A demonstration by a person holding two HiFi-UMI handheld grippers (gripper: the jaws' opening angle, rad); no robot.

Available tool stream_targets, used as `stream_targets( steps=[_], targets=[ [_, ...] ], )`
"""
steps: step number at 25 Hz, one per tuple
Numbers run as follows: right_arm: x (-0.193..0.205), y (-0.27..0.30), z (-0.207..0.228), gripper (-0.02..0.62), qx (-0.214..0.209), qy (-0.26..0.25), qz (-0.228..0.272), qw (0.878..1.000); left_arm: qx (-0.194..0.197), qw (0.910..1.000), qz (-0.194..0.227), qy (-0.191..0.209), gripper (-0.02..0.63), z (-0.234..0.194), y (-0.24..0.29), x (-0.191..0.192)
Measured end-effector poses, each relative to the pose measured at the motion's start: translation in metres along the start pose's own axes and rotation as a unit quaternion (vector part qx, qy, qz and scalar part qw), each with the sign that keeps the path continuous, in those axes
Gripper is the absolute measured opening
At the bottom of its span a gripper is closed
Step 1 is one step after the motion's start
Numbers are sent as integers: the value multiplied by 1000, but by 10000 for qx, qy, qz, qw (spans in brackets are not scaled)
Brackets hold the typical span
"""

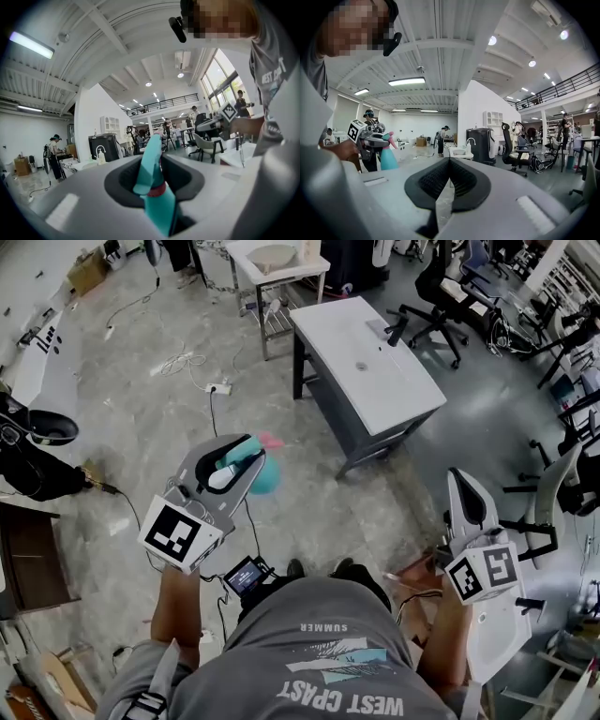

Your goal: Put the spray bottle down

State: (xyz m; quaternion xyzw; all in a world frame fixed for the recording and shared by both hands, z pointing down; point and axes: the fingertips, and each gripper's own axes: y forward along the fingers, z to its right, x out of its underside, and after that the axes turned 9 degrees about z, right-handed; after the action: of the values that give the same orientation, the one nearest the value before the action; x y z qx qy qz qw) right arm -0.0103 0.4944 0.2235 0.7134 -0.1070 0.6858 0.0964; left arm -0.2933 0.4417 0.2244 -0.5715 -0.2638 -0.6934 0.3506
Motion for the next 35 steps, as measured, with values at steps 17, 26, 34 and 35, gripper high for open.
stream_targets(
  steps=[17, 26, 34, 35],
  targets=[
    [20, 89, 46, 2, -232, 231, 24, 9995, -283, 9994, -191, -30, 101, -40, 49, 19],
    [38, 161, 97, 2, -627, 401, -29, 9972, -613, 9974, -367, -71, 101, -63, 112, 33],
    [41, 209, 138, 2, -1003, 500, 34, 9937, -867, 9951, -465, -5, 101, -73, 167, 31],
    [41, 213, 144, 2, -1026, 504, 48, 9934, -886, 9950, -470, 6, 101, -74, 173, 31]
  ],
)
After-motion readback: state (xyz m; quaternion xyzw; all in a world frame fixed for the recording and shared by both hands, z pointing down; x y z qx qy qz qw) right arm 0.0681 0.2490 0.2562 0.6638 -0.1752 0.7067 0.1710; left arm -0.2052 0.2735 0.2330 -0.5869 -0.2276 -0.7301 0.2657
